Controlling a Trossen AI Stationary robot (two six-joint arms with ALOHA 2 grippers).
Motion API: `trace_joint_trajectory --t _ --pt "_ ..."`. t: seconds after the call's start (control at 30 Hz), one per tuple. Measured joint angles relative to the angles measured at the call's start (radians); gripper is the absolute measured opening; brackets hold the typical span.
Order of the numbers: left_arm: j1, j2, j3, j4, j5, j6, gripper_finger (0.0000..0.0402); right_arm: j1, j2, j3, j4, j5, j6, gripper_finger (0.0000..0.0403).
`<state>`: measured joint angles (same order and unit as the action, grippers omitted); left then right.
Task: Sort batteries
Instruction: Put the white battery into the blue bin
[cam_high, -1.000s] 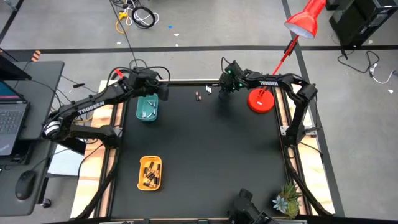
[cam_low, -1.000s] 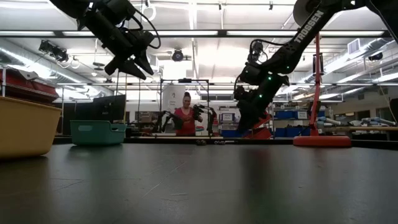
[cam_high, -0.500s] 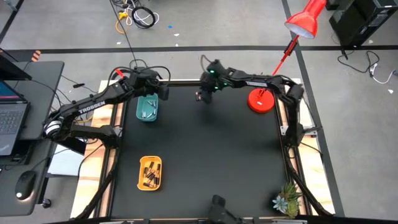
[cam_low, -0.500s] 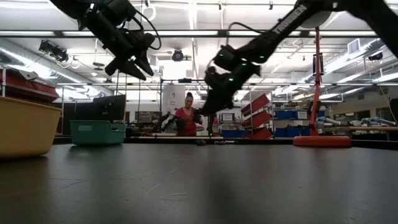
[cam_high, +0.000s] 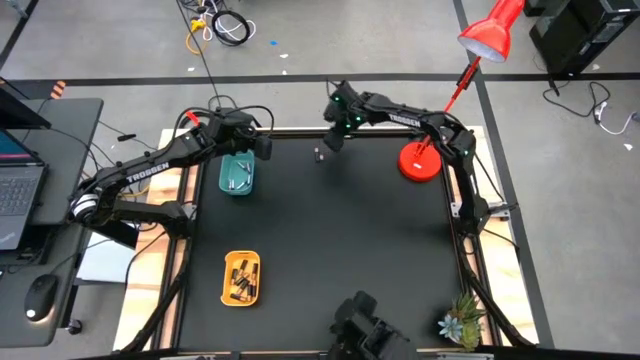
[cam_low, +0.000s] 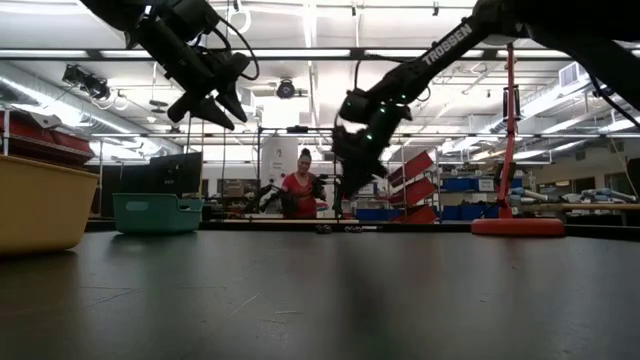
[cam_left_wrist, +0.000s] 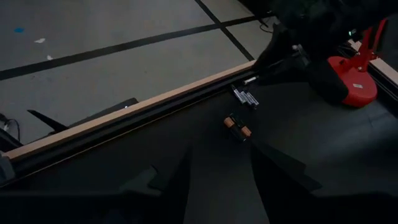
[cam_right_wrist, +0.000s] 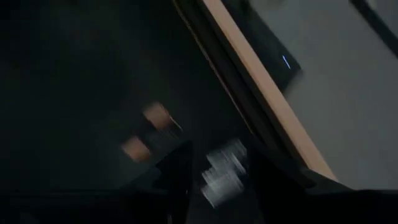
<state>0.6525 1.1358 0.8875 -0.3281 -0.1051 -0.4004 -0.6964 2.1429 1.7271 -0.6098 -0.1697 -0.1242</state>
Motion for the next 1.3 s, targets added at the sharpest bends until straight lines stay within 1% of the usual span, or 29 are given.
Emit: trace_joint_trajectory --t 0.07,0.17,0.3,0.4,0.47,0.67,0.83,1.0,1.3 --pt "0.0 0.0 0.0 0.0 0.0 0.0 0.0172 -0.015 0.0 0.0 -0.049 0.013 -0.001 0.0158" --pt "0.0 0.0 0.0 0.0 -0.003 0.004 0.0172 -0.027 0.0 0.0 -0.064 0.012 0.017 0.0158" --pt "0.0 0.0 0.0 0.0 -0.009 0.021 0.0172 -0.026 0.015 -0.007 -0.052 0.039 0.019 0.0157" --pt "0.0 0.0 0.0 0.0 -0.013 0.027 0.0172 -0.017 0.058 -0.01 -0.041 0.047 0.012 0.0157" --pt "0.0 0.0 0.0 0.0 -0.013 0.027 0.0172 -0.01 0.075 -0.011 -0.038 0.072 0.017 0.0157" --pt "0.0 0.0 0.0 -0.003 -0.014 0.023 0.0172 -0.013 0.085 -0.009 -0.079 0.077 0.028 0.0151" --pt "0.0 0.0 0.0 -0.003 -0.014 0.024 0.0172 -0.013 0.092 -0.008 -0.086 0.079 0.042 0.0147" --pt "0.0 0.0 0.0 -0.002 -0.014 0.027 0.0172 -0.019 0.097 -0.008 -0.072 0.049 0.047 0.0141" --pt "0.0 0.0 0.0 -0.002 -0.015 0.028 0.0172 -0.017 0.097 -0.008 -0.079 0.049 0.054 0.0136"
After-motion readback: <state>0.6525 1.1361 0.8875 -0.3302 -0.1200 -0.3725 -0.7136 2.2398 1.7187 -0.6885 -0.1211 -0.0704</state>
